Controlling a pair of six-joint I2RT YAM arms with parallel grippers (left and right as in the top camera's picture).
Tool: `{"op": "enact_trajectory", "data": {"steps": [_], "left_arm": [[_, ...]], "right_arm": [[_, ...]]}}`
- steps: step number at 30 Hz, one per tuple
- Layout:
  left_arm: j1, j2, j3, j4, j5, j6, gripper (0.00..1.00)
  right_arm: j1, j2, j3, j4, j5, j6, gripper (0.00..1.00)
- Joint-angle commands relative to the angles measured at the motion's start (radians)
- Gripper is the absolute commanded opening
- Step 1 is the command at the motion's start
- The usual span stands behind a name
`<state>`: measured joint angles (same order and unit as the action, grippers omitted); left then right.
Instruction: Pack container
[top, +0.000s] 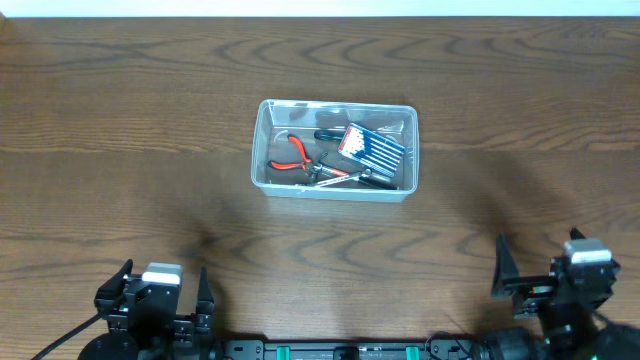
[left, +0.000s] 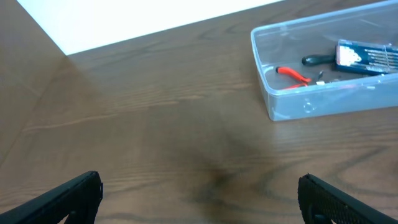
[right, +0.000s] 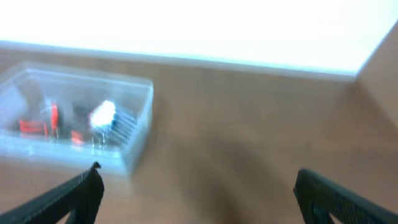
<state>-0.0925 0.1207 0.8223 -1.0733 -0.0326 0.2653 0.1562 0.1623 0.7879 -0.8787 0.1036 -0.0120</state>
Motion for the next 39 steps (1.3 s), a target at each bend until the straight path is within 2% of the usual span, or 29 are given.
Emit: {"op": "enact_trajectory", "data": {"steps": [1, 6, 9, 12, 18, 39], "left_arm": [[0.002, -0.003, -0.009, 0.0, 0.003, -0.006, 0.98], [0.002, -0.003, -0.009, 0.0, 0.003, -0.006, 0.98], [0.002, -0.003, -0.009, 0.0, 0.003, -0.006, 0.98], [0.002, -0.003, -0.009, 0.0, 0.003, -0.006, 0.98], [0.002, -0.003, -0.009, 0.0, 0.003, -0.005, 0.98], [0.002, -0.003, -0.009, 0.0, 0.003, -0.006, 0.98]], "right_arm": [[-0.029, -0.1, -0.195, 0.119, -0.056, -0.011, 0.99], [-0.048, -0.154, -0.472, 0.523, -0.085, -0.025, 0.99], [-0.044, -0.157, -0.586, 0.719, -0.084, -0.117, 0.99], [-0.044, -0.157, -0.674, 0.839, -0.08, -0.207, 0.99], [-0.045, -0.157, -0.78, 0.823, -0.074, -0.224, 0.99], [-0.053, -0.157, -0.783, 0.806, -0.078, -0.191, 0.99]]}}
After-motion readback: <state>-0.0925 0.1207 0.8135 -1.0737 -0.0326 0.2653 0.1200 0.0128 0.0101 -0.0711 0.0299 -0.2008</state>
